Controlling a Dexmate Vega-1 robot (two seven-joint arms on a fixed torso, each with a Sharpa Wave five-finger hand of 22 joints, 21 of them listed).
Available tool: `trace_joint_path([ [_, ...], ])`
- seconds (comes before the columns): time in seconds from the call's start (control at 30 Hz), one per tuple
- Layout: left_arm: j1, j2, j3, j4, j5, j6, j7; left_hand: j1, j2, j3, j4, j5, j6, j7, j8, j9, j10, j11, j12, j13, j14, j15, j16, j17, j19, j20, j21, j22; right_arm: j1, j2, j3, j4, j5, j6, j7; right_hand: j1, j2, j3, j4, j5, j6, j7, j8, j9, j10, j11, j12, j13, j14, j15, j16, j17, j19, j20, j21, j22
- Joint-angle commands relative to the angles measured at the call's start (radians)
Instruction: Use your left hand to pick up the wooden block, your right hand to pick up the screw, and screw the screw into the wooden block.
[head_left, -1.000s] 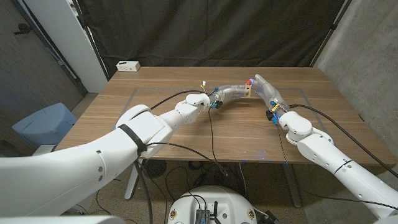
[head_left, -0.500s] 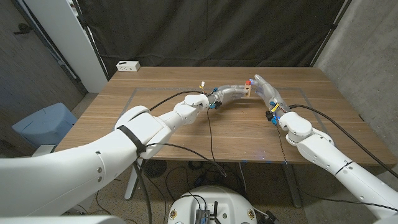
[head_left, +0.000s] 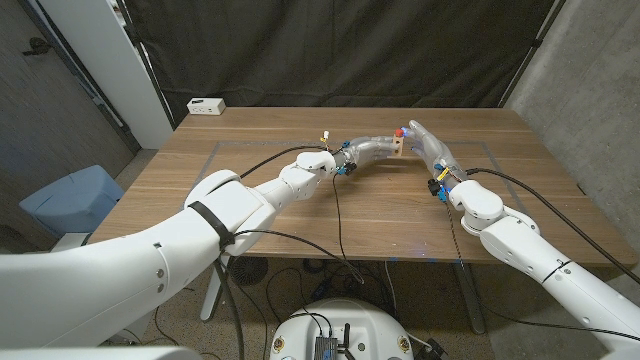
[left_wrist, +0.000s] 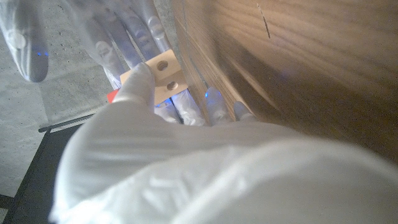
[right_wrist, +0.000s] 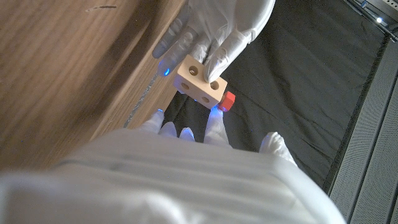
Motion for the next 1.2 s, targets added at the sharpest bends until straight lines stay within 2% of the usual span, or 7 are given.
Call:
trace_joint_path([
  [0.03, 0.003, 0.0, 0.001, -0.001, 0.002, -0.001, -0.005, -0.004, 0.0, 0.01, -0.002, 0.005, 0.015, 0.002, 0.009, 0.006, 0.001, 0.004, 0.007, 0.001, 0.0, -0.058, 0.003, 0.003, -0.005, 0.0, 0.006, 0.005, -0.019, -0.011, 0.005, -0.026, -0.01, -0.007, -0.012, -0.001, 0.004, 0.007, 0.001, 0.006, 0.01, 0.001, 0.005, 0.002, -0.021, 0.0, 0.006, 0.001, -0.078, 0.005, -0.001, 0.002, -0.006, 0.002, 0.004, 0.003],
  [1.2, 0.012, 0.001, -0.006, -0.001, -0.001, -0.009, -0.012, -0.005, 0.001, 0.011, -0.001, 0.005, 0.015, 0.006, 0.009, 0.006, 0.001, 0.004, 0.007, 0.001, 0.002, -0.057, 0.003, 0.003, -0.003, -0.001, 0.006, 0.005, -0.057, -0.03, 0.009, -0.096, -0.05, -0.051, -0.052, 0.0, 0.004, 0.012, 0.0, 0.006, 0.021, 0.002, 0.007, 0.002, -0.011, -0.001, 0.009, 0.001, -0.072, 0.005, 0.001, 0.001, 0.0, 0.002, 0.006, 0.003],
])
